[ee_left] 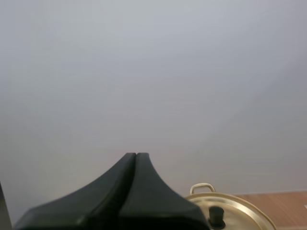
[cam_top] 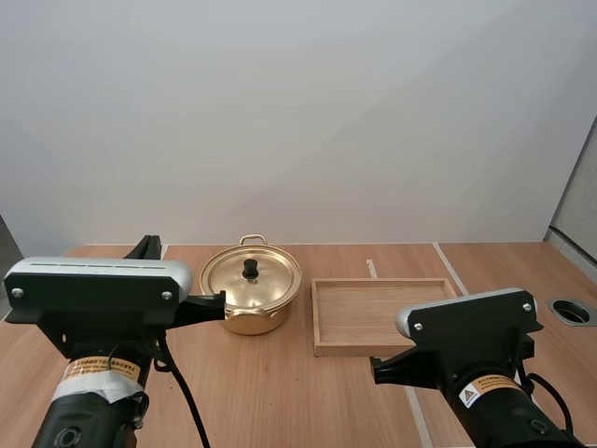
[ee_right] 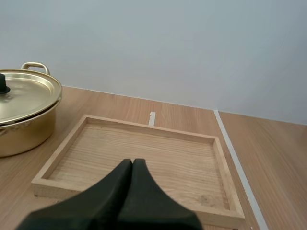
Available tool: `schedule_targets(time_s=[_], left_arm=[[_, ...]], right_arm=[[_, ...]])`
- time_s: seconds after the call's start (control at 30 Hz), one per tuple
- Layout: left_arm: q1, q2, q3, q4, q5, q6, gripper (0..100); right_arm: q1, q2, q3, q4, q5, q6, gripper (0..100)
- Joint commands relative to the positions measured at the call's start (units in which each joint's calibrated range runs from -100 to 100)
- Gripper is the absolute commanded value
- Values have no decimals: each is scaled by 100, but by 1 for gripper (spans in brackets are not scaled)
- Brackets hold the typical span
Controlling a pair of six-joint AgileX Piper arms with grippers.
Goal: Open the pot, put the grape inside, and close it
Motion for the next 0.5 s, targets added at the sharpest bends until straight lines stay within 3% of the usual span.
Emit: schedule_targets(time_s=[0.0, 0.3, 0.47], left_arm=[[-137, -36, 264, -31, 235, -173, 0], [-156, -36, 292, -12, 1544, -81, 0], [14, -36, 292, -47, 2091, -185, 0]], right_arm=[[11, -27, 0, -180, 294, 281, 0], [11, -27, 0, -180, 355, 358, 0], [11, -27, 0, -180, 391, 358, 0]])
